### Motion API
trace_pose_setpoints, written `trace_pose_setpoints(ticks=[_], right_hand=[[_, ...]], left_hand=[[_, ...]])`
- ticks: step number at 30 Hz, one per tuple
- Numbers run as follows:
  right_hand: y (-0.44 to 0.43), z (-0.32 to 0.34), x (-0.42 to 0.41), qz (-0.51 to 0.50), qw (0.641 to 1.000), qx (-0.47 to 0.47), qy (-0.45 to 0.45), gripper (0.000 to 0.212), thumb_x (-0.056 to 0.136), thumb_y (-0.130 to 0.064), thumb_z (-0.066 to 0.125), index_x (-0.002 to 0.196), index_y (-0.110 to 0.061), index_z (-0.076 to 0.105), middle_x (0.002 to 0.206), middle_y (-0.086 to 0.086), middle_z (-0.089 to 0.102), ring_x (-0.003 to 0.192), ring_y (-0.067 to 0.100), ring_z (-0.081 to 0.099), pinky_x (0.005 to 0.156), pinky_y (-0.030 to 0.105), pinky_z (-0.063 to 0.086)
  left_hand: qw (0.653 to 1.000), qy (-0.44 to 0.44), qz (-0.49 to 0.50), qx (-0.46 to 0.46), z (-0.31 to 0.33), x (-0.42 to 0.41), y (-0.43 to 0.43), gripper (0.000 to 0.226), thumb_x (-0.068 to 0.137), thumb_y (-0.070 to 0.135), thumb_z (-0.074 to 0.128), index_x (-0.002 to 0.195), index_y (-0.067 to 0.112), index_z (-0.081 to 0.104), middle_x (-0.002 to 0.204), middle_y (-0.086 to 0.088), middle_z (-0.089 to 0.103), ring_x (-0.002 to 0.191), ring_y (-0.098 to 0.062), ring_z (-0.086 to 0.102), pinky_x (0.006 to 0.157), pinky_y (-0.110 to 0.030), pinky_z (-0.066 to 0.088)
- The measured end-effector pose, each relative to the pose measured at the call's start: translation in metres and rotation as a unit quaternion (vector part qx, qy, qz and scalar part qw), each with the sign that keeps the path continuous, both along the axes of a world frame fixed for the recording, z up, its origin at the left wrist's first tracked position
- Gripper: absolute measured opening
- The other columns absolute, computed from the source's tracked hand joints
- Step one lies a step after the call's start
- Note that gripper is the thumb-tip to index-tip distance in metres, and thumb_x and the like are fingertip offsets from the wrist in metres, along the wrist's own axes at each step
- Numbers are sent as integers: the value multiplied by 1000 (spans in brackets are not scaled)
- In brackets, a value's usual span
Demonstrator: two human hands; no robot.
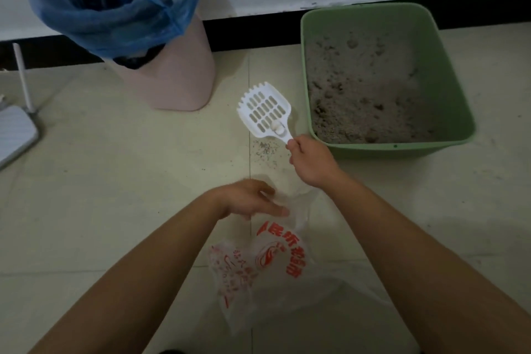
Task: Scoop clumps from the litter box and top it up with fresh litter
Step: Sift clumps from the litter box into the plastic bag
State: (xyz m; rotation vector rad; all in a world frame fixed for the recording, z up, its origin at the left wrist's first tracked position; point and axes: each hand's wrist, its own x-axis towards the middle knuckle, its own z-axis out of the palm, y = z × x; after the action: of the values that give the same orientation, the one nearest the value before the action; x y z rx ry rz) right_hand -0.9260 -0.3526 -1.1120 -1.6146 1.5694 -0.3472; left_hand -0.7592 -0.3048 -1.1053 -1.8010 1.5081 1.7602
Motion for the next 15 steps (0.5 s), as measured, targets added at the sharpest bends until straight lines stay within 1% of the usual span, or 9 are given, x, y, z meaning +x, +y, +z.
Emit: trace_pose_setpoints(ticks=[2,3,5,6,7,9,10,12,15], right_hand=[[6,-3,-4,-52,997,37,-32,41,106,-38,32,117,-7,58,107,11,64,97,29,61,90,44,49],[8,-6,-8,-71,996,46,-41,42,106,-39,33,118,-7,59,107,12,64,97,29,61,91,45,50],[15,-11,-15,-88,993,57,-56,42,106,-39,35,113,-7,61,102,11,65,91,28,62,88,46,50],[18,-13,-18,-93,991,65,-63,41,105,-38,37,110,-6,62,98,12,66,87,28,62,86,46,50],[20,-15,-22,-98,990,73,-67,40,105,-38,38,108,-6,63,97,13,66,86,29,62,85,45,50],[23,-22,-27,-95,991,83,-46,38,104,-38,39,107,-8,64,100,14,66,90,32,60,84,43,48],[24,-26,-29,-85,993,84,-17,38,103,-37,39,109,-9,64,105,14,65,91,31,58,82,38,45],[25,-32,-34,-66,994,79,49,38,103,-35,39,113,-8,64,112,16,64,91,28,54,78,31,39],[27,-34,-35,-52,991,66,102,39,102,-34,40,108,-6,66,110,17,67,97,32,60,79,32,43]], left_hand=[[1000,21,15,14,-9,1,9,68,76,25,81,136,22,49,108,2,67,97,-16,65,82,-31,56],[1000,20,20,-1,-13,4,12,57,78,13,77,131,18,55,104,-2,68,92,-18,67,80,-32,58],[996,10,62,-69,-15,15,13,23,84,9,70,107,14,73,93,-7,72,79,-19,68,72,-33,59],[987,2,116,-111,-14,21,12,10,87,12,67,91,13,76,83,-9,71,67,-18,64,61,-31,57],[969,-9,188,-160,-11,27,9,15,89,11,64,80,12,75,72,-9,67,57,-18,57,50,-27,49],[908,-18,329,-258,-3,42,0,28,90,0,51,72,12,69,62,-7,58,49,-18,45,42,-21,36],[875,-6,382,-296,2,50,-5,31,88,-5,46,72,12,67,64,-7,57,51,-17,44,44,-20,35],[815,26,464,-345,16,62,-15,35,82,-11,40,72,11,65,68,-7,60,60,-19,49,52,-25,40],[762,43,526,-376,41,71,-26,33,77,-13,38,88,0,66,75,-11,62,65,-20,56,57,-29,47]])
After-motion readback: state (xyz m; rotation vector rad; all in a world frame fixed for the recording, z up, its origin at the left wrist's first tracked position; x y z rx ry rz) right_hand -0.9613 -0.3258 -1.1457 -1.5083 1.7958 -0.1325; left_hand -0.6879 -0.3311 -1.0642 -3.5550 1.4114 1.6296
